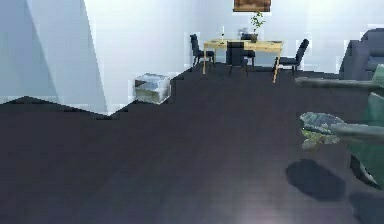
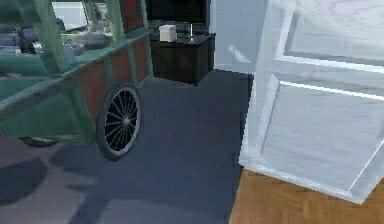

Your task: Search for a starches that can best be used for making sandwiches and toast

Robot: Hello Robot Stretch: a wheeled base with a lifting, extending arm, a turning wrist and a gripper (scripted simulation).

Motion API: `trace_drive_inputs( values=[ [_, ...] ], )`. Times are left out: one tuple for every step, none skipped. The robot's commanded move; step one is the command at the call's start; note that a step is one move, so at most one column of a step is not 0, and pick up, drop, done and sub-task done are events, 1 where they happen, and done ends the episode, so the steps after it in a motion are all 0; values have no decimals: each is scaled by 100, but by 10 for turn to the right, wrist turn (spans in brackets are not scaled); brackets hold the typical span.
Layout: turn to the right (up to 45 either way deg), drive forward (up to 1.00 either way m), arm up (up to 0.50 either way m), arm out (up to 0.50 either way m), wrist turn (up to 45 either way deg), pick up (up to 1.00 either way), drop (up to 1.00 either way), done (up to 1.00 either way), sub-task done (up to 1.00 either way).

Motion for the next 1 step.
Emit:
trace_drive_inputs(
  values=[
    [-30, 0, 0, 0, 0, 0, 0, 0, 0]
  ],
)
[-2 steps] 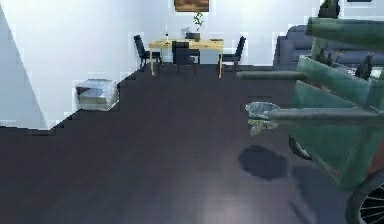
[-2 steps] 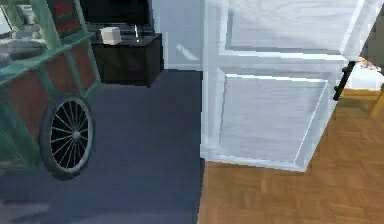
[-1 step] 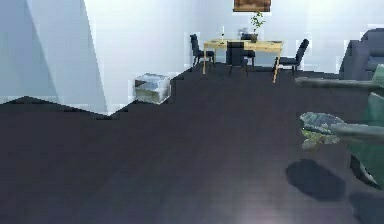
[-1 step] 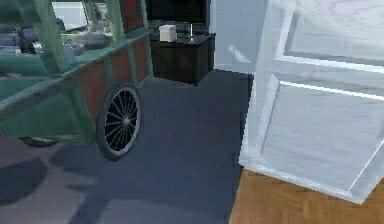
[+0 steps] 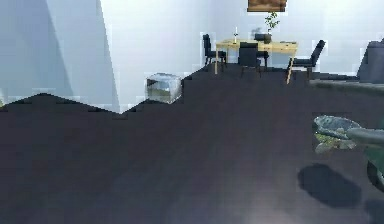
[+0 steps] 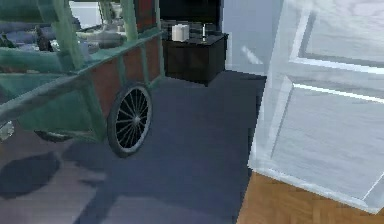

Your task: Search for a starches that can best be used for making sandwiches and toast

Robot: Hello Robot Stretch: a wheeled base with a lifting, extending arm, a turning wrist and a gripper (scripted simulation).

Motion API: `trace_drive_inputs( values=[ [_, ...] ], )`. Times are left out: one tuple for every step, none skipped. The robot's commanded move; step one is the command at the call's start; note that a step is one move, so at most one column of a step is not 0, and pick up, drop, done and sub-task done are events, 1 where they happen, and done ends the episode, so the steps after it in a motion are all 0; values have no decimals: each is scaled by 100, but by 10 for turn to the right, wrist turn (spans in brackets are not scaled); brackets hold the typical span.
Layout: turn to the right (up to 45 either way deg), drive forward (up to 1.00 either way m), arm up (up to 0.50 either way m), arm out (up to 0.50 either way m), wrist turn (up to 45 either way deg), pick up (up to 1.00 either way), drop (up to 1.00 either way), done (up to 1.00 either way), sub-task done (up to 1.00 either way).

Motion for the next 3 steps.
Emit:
trace_drive_inputs(
  values=[
    [0, 65, 0, 0, 0, 0, 0, 0, 0],
    [-450, 0, 0, 0, 0, 0, 0, 0, 0],
    [-120, 0, 0, 0, 0, 0, 0, 0, 0]
  ],
)
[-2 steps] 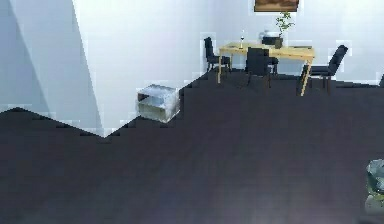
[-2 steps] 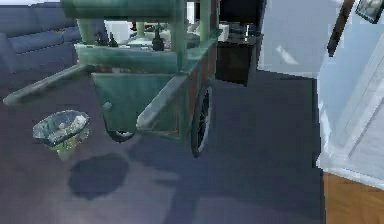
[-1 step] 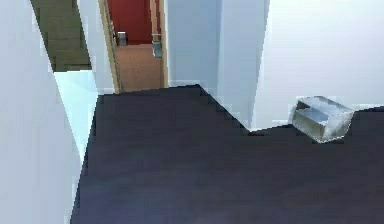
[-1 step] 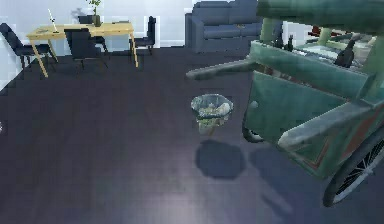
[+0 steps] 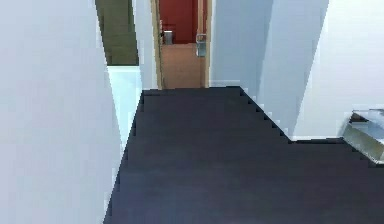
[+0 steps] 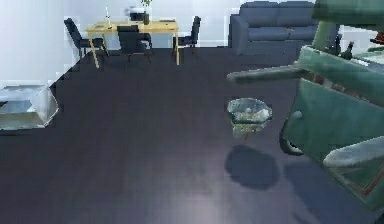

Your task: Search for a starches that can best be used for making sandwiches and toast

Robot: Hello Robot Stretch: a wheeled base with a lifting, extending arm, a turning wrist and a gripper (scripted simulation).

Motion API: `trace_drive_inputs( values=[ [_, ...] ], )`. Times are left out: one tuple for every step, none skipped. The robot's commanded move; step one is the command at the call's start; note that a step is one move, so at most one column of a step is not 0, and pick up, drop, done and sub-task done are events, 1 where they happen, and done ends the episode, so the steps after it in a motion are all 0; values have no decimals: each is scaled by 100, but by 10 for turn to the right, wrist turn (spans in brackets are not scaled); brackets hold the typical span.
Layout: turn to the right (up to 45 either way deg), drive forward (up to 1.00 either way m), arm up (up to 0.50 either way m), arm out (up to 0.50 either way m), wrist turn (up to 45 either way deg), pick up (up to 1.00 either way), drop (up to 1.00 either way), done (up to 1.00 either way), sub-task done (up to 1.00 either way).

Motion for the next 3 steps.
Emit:
trace_drive_inputs(
  values=[
    [0, 30, 0, 0, 0, 0, 0, 0, 0],
    [-90, 0, 0, 0, 0, 0, 0, 0, 0],
    [0, 100, 0, 0, 0, 0, 0, 0, 0]
  ],
)
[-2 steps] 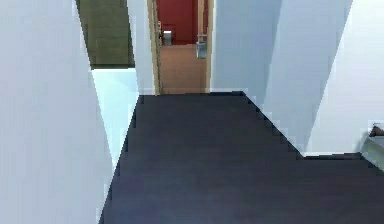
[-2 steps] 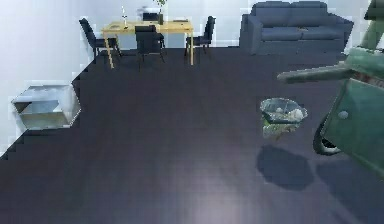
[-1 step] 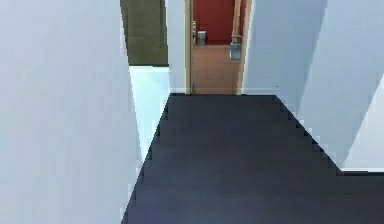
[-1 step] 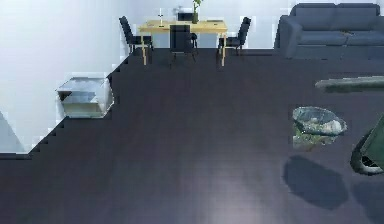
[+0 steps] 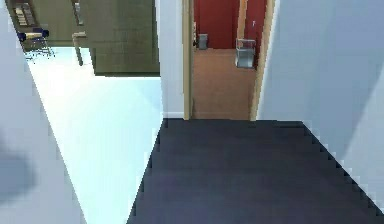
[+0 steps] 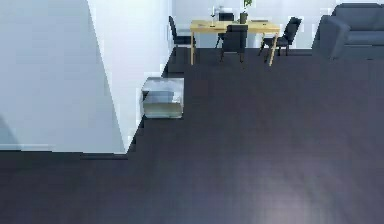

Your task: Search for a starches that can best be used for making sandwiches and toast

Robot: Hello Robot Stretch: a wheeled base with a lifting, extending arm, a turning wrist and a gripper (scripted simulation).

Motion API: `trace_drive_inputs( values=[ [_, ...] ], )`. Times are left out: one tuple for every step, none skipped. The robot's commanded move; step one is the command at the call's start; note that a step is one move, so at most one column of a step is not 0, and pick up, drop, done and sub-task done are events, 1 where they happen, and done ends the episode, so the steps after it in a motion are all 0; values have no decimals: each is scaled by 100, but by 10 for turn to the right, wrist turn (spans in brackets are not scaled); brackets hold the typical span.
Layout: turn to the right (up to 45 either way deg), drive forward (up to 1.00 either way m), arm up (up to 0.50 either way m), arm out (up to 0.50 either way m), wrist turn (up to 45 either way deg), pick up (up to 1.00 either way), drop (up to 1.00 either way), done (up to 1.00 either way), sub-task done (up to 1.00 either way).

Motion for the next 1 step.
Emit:
trace_drive_inputs(
  values=[
    [-30, 0, 0, 0, 0, 0, 0, 0, 0]
  ],
)
